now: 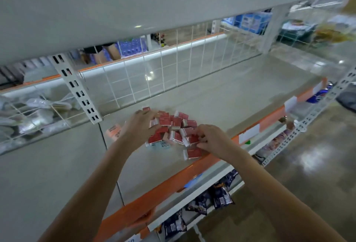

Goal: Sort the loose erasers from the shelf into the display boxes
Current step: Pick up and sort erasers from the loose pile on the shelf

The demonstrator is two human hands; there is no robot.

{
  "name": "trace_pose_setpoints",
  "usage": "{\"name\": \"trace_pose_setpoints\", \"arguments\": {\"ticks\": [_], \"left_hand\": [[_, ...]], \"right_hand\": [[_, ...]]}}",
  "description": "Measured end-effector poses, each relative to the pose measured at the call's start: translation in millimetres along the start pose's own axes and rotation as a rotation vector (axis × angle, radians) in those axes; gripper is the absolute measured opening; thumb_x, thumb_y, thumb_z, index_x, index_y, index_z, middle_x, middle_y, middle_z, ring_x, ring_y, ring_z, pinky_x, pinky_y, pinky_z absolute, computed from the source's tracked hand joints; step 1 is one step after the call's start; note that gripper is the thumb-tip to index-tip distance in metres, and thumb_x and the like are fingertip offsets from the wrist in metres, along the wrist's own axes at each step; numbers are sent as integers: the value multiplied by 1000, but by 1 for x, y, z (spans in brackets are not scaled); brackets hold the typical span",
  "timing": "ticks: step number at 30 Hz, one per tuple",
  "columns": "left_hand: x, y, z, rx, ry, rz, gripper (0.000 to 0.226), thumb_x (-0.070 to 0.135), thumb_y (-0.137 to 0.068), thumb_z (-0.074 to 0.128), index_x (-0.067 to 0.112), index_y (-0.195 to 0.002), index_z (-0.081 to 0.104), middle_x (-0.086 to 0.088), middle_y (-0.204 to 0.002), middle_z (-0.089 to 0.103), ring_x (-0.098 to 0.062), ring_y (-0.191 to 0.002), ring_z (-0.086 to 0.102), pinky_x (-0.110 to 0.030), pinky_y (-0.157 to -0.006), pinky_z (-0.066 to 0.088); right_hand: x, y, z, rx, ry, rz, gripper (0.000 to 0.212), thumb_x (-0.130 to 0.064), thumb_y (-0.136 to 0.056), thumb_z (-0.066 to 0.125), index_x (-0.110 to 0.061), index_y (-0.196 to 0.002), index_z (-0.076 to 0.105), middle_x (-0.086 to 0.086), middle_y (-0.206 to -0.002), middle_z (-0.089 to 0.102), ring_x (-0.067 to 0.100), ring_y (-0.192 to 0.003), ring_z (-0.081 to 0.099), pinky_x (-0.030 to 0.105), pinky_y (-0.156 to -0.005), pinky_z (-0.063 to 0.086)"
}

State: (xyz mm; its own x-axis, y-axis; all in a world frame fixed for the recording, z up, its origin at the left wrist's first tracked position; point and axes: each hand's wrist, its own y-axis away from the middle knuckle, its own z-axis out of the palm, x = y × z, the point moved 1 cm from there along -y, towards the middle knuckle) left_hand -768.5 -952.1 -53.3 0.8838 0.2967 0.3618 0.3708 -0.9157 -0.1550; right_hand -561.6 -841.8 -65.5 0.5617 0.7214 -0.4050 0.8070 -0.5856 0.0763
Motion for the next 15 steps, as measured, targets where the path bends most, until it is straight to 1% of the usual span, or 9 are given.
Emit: {"name": "trace_pose_setpoints", "arguments": {"ticks": [2, 4, 6, 9, 11, 12, 13, 14, 15], "left_hand": [[4, 11, -2, 47, 48, -54, 34, 29, -90, 57, 17, -122, 58, -4, -116, 61, -21, -107, 50, -35, -86, 43], [9, 22, -3, 104, 98, -111, 32, 29, -92, 55, 20, -122, 58, -3, -116, 60, -19, -107, 49, -32, -85, 40], [11, 30, 0, 136, 120, -161, 30, 30, -92, 54, 22, -121, 58, -1, -114, 59, -17, -103, 50, -30, -84, 40], [15, 38, 7, 166, 179, -212, 27, 28, -91, 55, 22, -117, 61, -1, -107, 60, -12, -88, 52, -31, -79, 47], [18, 41, 11, 208, 229, -207, 26, 22, -90, 58, 18, -115, 63, -2, -101, 61, -8, -76, 53, -26, -71, 48], [20, 43, 13, 220, 250, -209, 26, 19, -90, 58, 16, -115, 63, -1, -98, 60, -4, -74, 52, -20, -67, 46], [21, 45, 15, 226, 268, -213, 25, 17, -90, 58, 15, -115, 64, 0, -96, 59, 0, -73, 51, -15, -64, 42], [22, 47, 16, 231, 282, -214, 25, 16, -90, 58, 14, -114, 64, 0, -96, 58, 1, -74, 50, -11, -61, 39], [23, 49, 17, 238, 292, -214, 24, 15, -90, 57, 14, -113, 64, -1, -97, 59, -1, -74, 51, -11, -60, 38]], "right_hand": [[0, -4, 1, -20, -7, -51, 33, -10, -82, 61, -10, -114, 58, 7, -111, 61, 22, -105, 54, 26, -80, 37], [3, -9, 3, -28, -6, -87, 28, -10, -83, 60, -10, -111, 58, 5, -110, 61, 22, -103, 56, 24, -79, 40], [7, -13, 5, -34, 19, -130, 27, -12, -84, 59, -12, -112, 57, 4, -112, 58, 21, -105, 55, 26, -85, 42], [11, -15, 2, -37, 181, -294, 27, -16, -88, 55, -13, -115, 52, 3, -120, 55, 19, -112, 47, 24, -90, 34], [11, -14, 1, -13, 260, -395, 28, -16, -90, 51, -10, -118, 52, 6, -123, 55, 22, -115, 47, 27, -94, 36], [10, -12, 0, 5, 297, -450, 28, -18, -90, 50, -8, -116, 56, 9, -119, 58, 25, -111, 52, 30, -92, 41], [10, -12, 1, 40, 295, -497, 25, -21, -89, 50, -6, -107, 60, 10, -108, 63, 26, -101, 58, 31, -83, 48], [12, -11, 1, 79, 261, -523, 22, -24, -86, 54, -8, -96, 64, 9, -93, 67, 25, -86, 63, 28, -70, 52], [15, -12, 1, 91, 218, -543, 16, -25, -82, 60, -10, -86, 65, 6, -81, 66, 23, -75, 64, 25, -60, 52]]}}
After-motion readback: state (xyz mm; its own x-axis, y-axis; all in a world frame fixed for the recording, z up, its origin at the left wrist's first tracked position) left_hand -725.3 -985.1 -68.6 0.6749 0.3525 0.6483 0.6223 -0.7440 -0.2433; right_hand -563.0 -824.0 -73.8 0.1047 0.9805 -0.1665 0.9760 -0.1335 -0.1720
